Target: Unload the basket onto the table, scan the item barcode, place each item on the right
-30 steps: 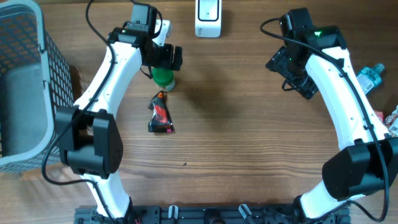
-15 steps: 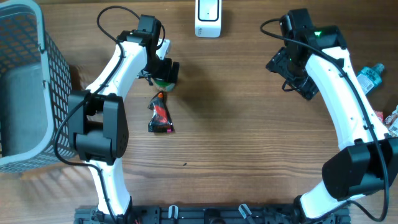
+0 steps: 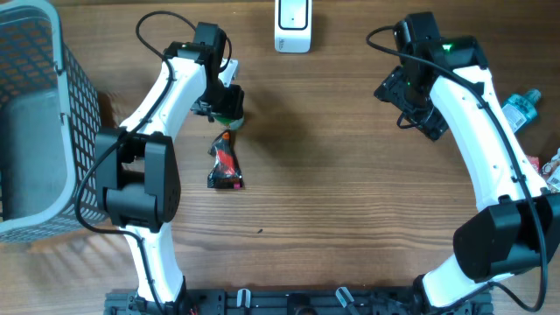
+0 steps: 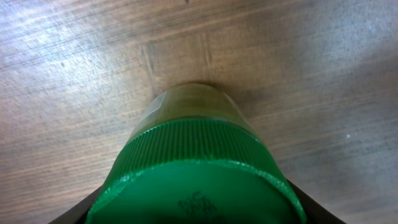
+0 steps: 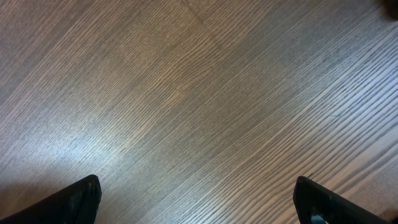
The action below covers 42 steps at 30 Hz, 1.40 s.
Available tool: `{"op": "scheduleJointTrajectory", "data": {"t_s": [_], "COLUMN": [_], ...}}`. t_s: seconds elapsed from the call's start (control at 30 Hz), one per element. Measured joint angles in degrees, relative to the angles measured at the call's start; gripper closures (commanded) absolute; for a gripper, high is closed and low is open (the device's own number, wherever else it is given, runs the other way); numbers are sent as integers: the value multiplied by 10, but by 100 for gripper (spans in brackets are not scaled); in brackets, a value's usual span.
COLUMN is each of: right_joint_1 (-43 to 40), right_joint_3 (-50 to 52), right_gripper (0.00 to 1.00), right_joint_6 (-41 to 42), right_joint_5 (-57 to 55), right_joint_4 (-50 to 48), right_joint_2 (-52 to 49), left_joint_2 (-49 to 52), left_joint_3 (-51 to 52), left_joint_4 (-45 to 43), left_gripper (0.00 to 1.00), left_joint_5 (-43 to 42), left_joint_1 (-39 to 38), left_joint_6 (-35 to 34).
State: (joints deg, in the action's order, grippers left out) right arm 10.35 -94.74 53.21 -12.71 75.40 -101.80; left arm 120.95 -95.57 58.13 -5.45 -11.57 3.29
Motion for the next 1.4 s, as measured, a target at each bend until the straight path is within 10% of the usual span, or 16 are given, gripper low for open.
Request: {"op": "scheduleJointTrajectory", "data": {"t_s": [0.63, 0.77, 0.8, 1.4], "right_joint_1": [0, 0, 0, -37], "right_joint_3": [0, 0, 0, 0], "right_gripper": [0, 0, 0, 1], "right_joint_6": [-2, -2, -2, -5], "right_joint_5": [-12, -14, -15, -31], "right_joint_4": [-4, -4, -4, 38], "right_joint_2": [0, 0, 0, 66], "left_joint_2": [-1, -1, -1, -201], "left_joint_3": [-1, -1, -1, -20], "left_joint_4": [-6, -16, -16, 6], "left_gripper": [39, 23, 0, 0], "left_joint_5": [-9, -16, -18, -50], "left_joint_1": [-231, -264, -269, -219], "left_joint_6": [-13, -18, -19, -56]}}
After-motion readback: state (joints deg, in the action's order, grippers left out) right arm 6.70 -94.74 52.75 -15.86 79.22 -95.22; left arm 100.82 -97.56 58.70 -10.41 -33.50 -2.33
